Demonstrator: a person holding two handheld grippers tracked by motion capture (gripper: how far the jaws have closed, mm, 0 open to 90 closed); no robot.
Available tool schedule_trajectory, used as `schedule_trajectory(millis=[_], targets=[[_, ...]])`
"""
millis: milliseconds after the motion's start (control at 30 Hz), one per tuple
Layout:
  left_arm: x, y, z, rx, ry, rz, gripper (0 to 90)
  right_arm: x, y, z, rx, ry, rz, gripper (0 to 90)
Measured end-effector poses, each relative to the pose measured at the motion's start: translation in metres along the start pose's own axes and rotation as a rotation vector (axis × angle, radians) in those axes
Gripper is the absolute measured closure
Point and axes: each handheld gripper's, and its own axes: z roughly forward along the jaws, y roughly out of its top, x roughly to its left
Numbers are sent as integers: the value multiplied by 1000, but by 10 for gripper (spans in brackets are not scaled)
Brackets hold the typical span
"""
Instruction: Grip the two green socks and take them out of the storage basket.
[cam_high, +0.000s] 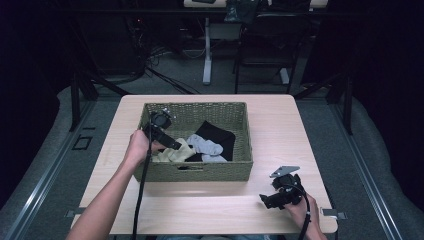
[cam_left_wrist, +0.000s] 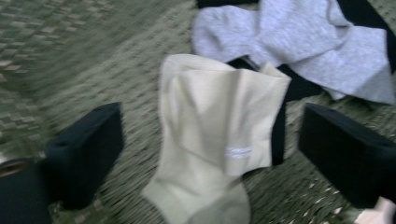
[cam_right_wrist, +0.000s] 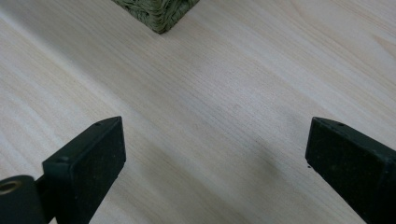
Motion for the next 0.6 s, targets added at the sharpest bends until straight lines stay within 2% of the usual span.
schedule_trajectory(millis=[67,133,233,367,433,533,600], targets=[[-1,2,8,20,-21,-11,157,0,0,0,4,0,-6,45],[-2,5,15,44,-29,-4,187,0,0,-1,10,-6,-12,45],[-5,10,23,72,-38,11,281,0,0,0,-1,1,-1,45],[-7,14,37,114,-59,29,453,0,0,0,1,-1,-2,45],[-7,15,43,140,-54,35,556,0,0,0,3,1,-6,45],[-6,16,44,131,-54,33,778,0,-1,-1,6,-6,-8,45],[-8,16,40,118,-53,37,858,-1,-1,-2,11,-6,-2,46]])
